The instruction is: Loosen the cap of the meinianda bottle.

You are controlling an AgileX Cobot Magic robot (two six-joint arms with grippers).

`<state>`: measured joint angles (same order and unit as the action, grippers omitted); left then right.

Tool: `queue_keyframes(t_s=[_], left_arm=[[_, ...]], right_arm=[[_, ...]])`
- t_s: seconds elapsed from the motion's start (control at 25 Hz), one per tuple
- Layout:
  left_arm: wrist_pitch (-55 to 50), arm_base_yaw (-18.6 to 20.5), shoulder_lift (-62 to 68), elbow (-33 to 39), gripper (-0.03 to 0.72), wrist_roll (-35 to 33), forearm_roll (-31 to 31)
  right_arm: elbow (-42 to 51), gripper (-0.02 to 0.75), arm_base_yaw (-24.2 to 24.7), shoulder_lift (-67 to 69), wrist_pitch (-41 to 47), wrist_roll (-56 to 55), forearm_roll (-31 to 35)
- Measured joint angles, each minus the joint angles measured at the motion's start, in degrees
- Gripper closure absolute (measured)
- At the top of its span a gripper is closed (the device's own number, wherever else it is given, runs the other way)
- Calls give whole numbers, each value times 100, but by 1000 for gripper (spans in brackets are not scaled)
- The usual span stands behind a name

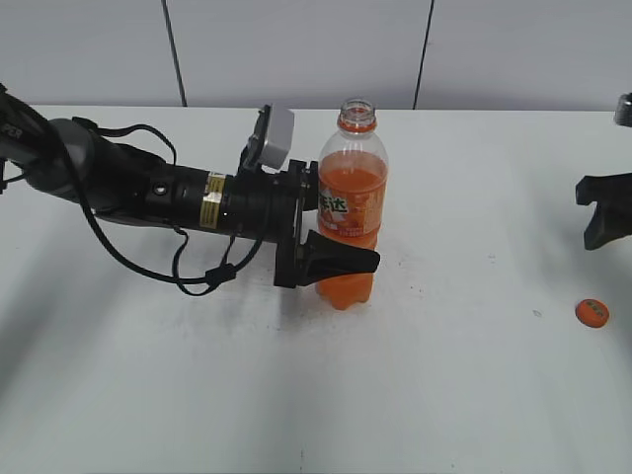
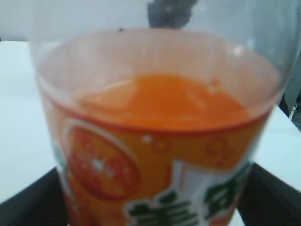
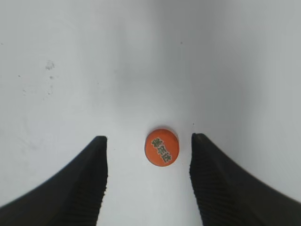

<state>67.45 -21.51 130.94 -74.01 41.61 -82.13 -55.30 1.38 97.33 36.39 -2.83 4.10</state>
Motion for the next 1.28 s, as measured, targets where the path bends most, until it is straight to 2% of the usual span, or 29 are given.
queue_keyframes(t_s=[0.28, 0.76, 0.88, 1.12, 1.28], left_arm=[[95, 0, -314, 6, 74, 128, -42], [-296, 0, -1854, 6, 95, 309, -53], [-801, 0, -2330, 6, 97, 722, -87], [-2746, 0, -3427, 10, 97, 1579, -662], [-3854, 0, -3990, 10, 97, 2817, -1409]], right_arm=[[-203, 317, 0, -303, 40, 0, 30], [-227, 317, 0, -1162, 148, 0, 48], [-227, 317, 0, -1454, 178, 0, 53], [-227, 317, 0, -2029, 308, 0, 64], [-227, 317, 0, -2261, 398, 0, 69]])
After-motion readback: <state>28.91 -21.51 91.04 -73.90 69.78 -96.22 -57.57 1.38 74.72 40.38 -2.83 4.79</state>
